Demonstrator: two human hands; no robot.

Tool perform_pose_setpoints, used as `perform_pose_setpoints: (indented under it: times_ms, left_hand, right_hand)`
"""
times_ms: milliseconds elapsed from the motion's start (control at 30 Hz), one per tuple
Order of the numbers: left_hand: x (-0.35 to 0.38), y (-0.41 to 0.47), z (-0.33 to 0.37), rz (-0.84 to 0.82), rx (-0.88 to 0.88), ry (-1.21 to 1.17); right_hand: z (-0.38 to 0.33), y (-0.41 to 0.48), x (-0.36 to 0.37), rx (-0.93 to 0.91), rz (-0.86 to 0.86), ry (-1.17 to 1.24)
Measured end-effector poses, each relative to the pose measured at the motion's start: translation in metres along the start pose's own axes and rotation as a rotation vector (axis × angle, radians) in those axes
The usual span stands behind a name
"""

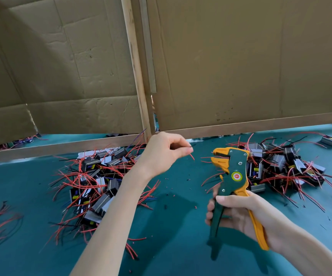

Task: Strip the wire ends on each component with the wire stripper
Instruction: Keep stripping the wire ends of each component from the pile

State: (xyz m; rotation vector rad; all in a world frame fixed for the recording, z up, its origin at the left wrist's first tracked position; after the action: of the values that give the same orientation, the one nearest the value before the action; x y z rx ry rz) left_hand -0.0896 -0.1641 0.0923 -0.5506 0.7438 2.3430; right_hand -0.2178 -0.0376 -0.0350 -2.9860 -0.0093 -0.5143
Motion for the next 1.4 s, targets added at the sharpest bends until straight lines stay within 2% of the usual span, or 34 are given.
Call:
perform_pose_setpoints:
  times_ms: [233,300,367,433,533,633,733,800,900,967,1100,1200,1400]
  left_hand:
    - [0.031,0.024,0.036,0.412,0.298,0.024]
    - [0.056,0.034,0.052,0.478,0.358,-0.025]
    - [0.085,0.046,0.064,0.458,0.362,-0.077]
    - [0.113,0.057,0.066,0.309,0.305,-0.111]
    - [0.143,0.059,0.058,-0.061,0.137,-0.075]
    - [0.126,0.045,0.041,-0.181,0.115,0.027]
    - [0.076,0.032,0.006,-0.151,0.022,0.129]
    - [0.033,0.027,-0.025,-0.041,-0.065,0.258]
    - [-0.025,0.028,-0.078,0.166,-0.299,0.477]
    - [-0.054,0.034,-0.106,0.243,-0.468,0.646]
    - [-0.082,0.036,-0.15,0.117,-0.67,0.858]
    - [-0.087,0.034,-0.174,0.073,-0.705,0.9]
    - [-0.086,0.046,-0.169,0.14,-0.543,1.046]
  right_hand:
    - [0.002,-0.003,-0.005,0.15,0.156,0.045]
    - [0.0,-0.005,-0.006,0.17,0.18,0.063]
    - [-0.002,-0.006,-0.004,0.178,0.191,0.073]
    - [-0.003,-0.006,-0.005,0.186,0.199,0.074]
    - [-0.003,-0.006,-0.007,0.198,0.205,0.094]
    - [-0.004,-0.007,-0.006,0.206,0.199,0.121]
    - [-0.004,-0.007,-0.004,0.213,0.187,0.111]
    - [-0.003,-0.007,-0.004,0.223,0.186,0.086]
    - [-0.003,-0.007,-0.005,0.232,0.187,0.064]
    - [-0.003,-0.007,-0.006,0.242,0.191,0.058]
    - [-0.002,-0.007,-0.009,0.267,0.204,0.049]
    - [-0.001,-0.007,-0.01,0.274,0.214,0.064]
    - [-0.002,-0.008,-0.011,0.274,0.211,0.078]
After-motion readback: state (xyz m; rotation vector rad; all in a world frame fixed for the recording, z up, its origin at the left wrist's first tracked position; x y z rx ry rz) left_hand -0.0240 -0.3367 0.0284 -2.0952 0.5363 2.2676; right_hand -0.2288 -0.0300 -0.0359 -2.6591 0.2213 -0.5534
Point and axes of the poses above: each hand's wrist, its own y-axis towards the middle knuckle, its own x-axis out of the palm, z = x × y, the point moved 5 cm from there along y, towards the middle knuckle, and after that the axes turned 9 degrees about -y, right-handed, at the moved point
